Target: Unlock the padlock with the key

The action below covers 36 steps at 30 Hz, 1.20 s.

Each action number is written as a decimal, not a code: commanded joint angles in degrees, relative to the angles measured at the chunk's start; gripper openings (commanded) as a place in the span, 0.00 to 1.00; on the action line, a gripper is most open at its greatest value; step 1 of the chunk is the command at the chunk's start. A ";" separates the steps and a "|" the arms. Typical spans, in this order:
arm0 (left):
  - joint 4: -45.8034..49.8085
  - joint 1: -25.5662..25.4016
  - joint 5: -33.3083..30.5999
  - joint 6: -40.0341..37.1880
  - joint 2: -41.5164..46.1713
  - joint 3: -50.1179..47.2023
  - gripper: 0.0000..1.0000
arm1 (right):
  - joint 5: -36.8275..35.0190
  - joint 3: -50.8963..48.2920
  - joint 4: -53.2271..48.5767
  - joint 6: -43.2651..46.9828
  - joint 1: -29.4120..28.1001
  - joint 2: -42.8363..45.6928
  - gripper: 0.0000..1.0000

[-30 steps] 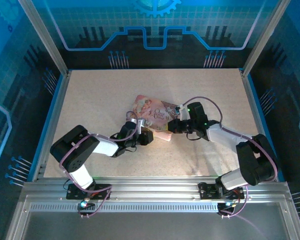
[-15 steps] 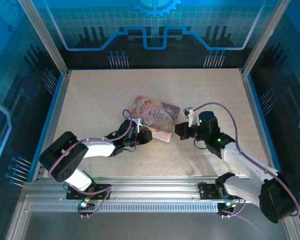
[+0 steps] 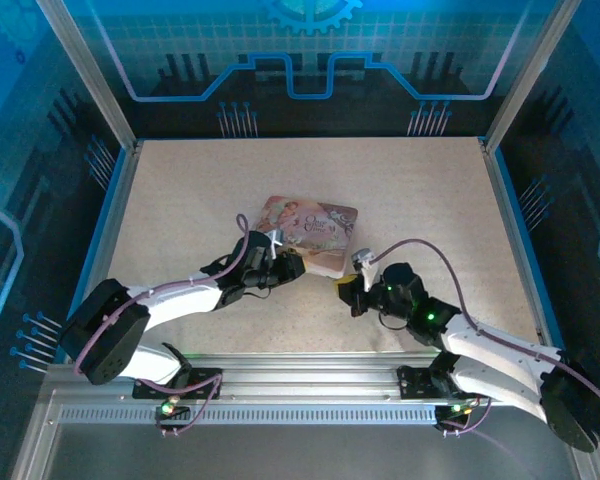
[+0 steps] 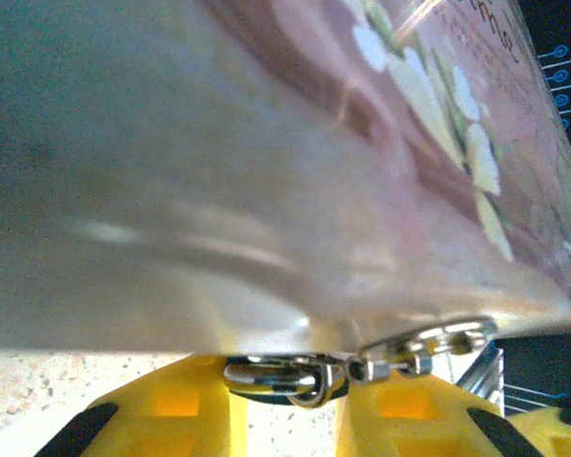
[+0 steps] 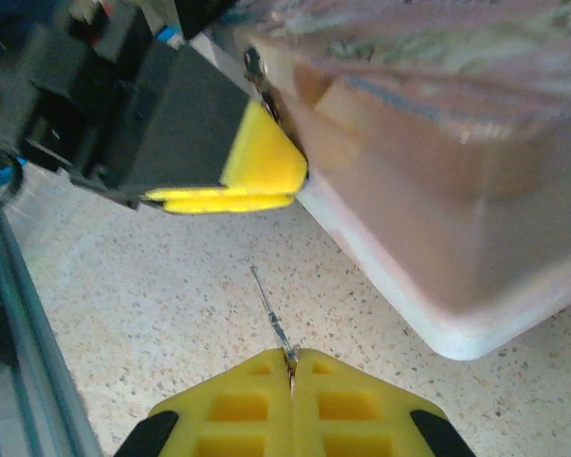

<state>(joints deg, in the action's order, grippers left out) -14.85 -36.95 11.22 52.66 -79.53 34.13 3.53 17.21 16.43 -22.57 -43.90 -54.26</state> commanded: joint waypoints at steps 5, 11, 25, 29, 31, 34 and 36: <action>-1.05 -0.88 3.55 4.52 2.80 2.21 0.22 | -5.28 0.54 9.40 2.78 -3.91 -5.37 0.05; -0.33 -1.30 3.70 4.74 3.24 2.77 0.22 | -6.21 1.76 11.57 3.93 -4.85 -10.67 0.05; -0.15 -2.21 3.39 6.07 3.67 2.26 0.21 | -5.88 5.09 14.79 6.26 -4.79 -17.81 0.05; -0.45 -2.41 3.60 6.14 3.68 2.21 0.21 | -6.50 5.36 15.74 6.40 -4.79 -18.94 0.05; -0.52 -2.44 3.63 6.16 3.76 2.25 0.21 | -6.61 5.53 16.00 6.48 -4.79 -19.35 0.05; -0.52 -2.43 3.64 6.19 3.76 2.18 0.21 | -6.86 5.69 16.40 6.44 -4.68 -19.76 0.04; -0.45 -2.55 3.63 6.25 3.76 2.17 0.21 | -7.03 5.78 16.44 6.48 -4.61 -20.05 0.05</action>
<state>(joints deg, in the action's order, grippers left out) -13.50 -38.87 12.10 57.10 -77.91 34.74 -2.46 21.12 30.37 -16.86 -48.01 -73.69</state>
